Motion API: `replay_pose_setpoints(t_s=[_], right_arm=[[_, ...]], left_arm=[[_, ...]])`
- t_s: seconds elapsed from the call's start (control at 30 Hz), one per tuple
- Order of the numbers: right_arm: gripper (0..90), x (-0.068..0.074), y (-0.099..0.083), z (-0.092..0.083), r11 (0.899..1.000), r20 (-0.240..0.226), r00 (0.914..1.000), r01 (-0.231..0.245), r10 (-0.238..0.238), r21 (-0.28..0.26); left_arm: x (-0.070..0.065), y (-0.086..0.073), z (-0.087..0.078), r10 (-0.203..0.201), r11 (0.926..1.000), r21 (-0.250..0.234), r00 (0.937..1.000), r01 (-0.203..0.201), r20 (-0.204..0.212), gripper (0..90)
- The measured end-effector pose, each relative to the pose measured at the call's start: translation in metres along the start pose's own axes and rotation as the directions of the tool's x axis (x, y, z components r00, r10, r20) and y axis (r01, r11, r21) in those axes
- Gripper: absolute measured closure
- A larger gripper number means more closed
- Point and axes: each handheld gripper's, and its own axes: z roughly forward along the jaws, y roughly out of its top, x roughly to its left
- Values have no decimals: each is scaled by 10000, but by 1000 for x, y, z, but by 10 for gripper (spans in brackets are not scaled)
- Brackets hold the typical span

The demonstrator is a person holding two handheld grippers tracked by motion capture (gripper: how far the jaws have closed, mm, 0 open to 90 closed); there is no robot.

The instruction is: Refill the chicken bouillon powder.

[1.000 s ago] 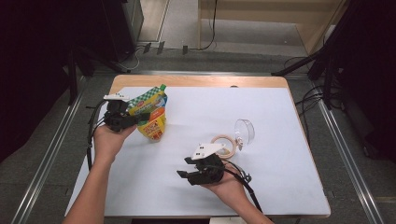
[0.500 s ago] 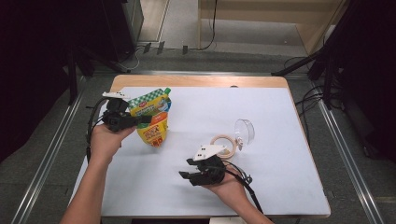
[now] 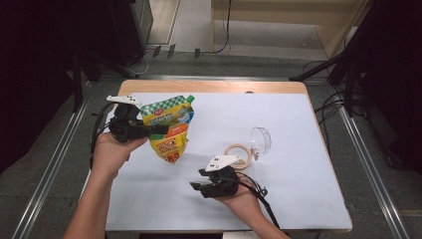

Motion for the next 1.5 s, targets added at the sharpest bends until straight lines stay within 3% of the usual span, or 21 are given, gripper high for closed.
replay_pose_setpoints(t_s=[0.23,0.47,0.63,0.87,0.97,1.03,1.1,1.17,1.27,1.43,1.5], right_arm=[[478,-3,2,3,9998,182,9997,-163,166,-138],[473,-3,4,8,9999,230,9997,-93,96,-129],[699,-2,4,6,9996,681,9977,-44,63,-281],[740,-4,5,3,9979,1135,9933,-165,235,-625],[719,-6,4,1,9955,1258,9914,-244,358,-913],[688,-6,3,-2,9911,1087,9930,-310,453,-1295],[672,-4,4,-3,9893,945,9953,-64,203,-1460],[666,0,4,-4,9888,1019,9943,458,-315,-1420],[601,7,4,-2,9849,1158,9881,1158,-1010,-1291],[603,26,6,-5,9670,1431,9704,2141,-1944,-1384],[609,31,7,-6,9660,1323,9710,2172,-1991,-1405]], left_arm=[[-25,7,-10,391,9991,149,9985,-397,394,900],[-42,8,-9,654,9967,410,9933,-696,951,900],[-53,10,-7,818,9942,595,9901,-890,1137,900],[-68,13,-3,1058,9899,759,9804,-1197,1662,900],[-73,14,-2,945,9907,767,9743,-1122,2043,900],[-72,13,0,841,9907,864,9726,-1049,2166,900],[-69,12,3,650,9921,896,9709,-877,2306,900],[-66,12,5,552,9923,969,9748,-777,2160,900],[-64,11,7,301,9944,926,9752,-515,2194,900],[-67,13,11,191,9966,740,9732,-370,2293,896],[-70,14,14,236,9969,686,9749,-397,2213,888]])
